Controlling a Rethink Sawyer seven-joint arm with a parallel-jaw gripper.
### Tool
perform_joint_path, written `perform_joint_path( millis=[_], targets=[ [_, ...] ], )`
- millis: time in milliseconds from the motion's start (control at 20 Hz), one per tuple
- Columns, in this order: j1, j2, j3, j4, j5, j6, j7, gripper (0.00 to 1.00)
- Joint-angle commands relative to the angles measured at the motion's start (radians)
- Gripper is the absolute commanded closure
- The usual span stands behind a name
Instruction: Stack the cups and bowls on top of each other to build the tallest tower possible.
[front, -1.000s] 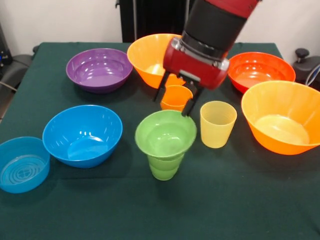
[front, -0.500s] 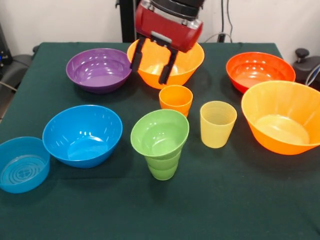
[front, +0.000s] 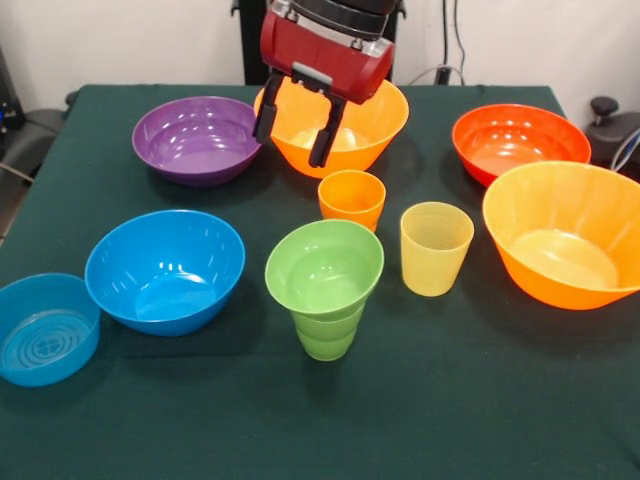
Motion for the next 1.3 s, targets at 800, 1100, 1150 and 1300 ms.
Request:
perform_joint_path(
  millis=[800, 1100, 1150, 1300],
  targets=[
    [-0.118, -0.143, 0.219, 0.479, -0.128, -0.206, 0.049, 0.0],
    [-0.16, -0.152, 0.245, 0.555, -0.141, -0.283, 0.078, 0.0],
    [-0.157, -0.145, 0.244, 0.555, -0.144, -0.298, 0.085, 0.0],
    [-0.144, -0.135, 0.235, 0.546, -0.138, -0.309, 0.099, 0.0]
  ],
)
